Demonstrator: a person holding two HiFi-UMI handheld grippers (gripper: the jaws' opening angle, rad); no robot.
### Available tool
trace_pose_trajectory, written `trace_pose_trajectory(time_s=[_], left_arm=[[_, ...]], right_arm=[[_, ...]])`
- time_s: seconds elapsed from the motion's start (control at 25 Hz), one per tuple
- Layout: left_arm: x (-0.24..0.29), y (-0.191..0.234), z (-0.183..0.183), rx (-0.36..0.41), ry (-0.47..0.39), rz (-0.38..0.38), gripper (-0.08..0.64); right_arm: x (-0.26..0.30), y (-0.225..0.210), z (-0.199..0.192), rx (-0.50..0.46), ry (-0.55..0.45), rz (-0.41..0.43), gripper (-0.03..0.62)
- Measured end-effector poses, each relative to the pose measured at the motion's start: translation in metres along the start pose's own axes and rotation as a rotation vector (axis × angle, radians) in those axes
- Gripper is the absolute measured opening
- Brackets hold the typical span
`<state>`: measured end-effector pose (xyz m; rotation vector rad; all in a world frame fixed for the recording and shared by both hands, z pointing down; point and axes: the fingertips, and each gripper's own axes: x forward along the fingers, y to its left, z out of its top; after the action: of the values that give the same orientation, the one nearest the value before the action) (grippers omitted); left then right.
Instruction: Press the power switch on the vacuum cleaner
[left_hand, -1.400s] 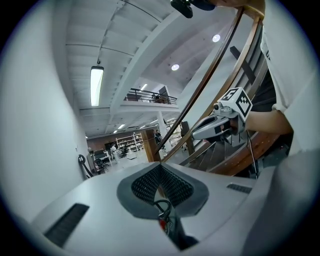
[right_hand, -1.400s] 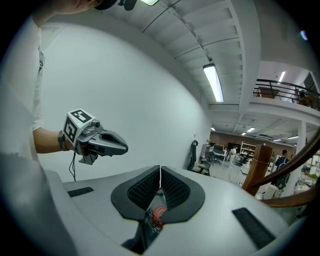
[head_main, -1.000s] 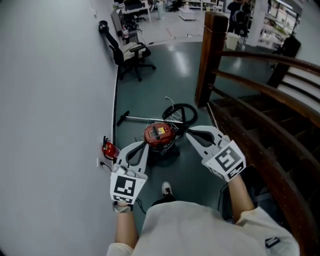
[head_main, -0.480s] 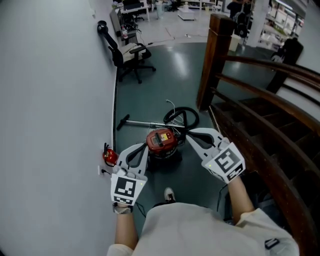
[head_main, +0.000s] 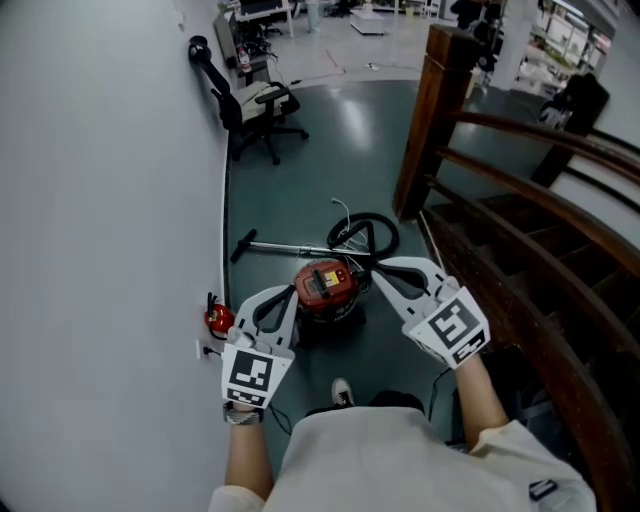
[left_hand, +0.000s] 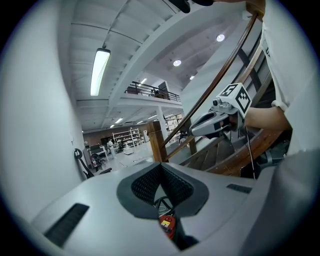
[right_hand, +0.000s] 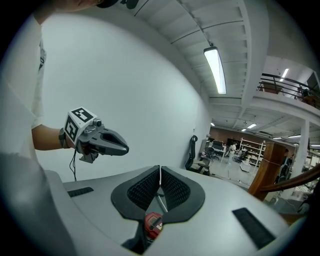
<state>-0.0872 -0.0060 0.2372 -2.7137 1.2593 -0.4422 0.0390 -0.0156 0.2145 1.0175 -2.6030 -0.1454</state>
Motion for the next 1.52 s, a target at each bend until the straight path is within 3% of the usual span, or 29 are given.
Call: trace_pose_trajectory(time_s=[0.36,1.0,1.52], left_arm=[[0.023,0.007,-0.015,-0.03,0.025,-0.015,-0.002],[0.098,0.023,-0.032,-0.083,0.08,0.026,-0.002],[0.147,0.053,-0.086,-0.149,0.168,0.048,-0.002]], right_arm=[[0.008,-0.012,-0.028,0.027,0.055,-0.002,0.031],[0.054,-0.081,-0.071,0.058,0.104,0.064,0.031],[0.114,-0.105,-0.126,0.092,0.193,0.143,0.031]])
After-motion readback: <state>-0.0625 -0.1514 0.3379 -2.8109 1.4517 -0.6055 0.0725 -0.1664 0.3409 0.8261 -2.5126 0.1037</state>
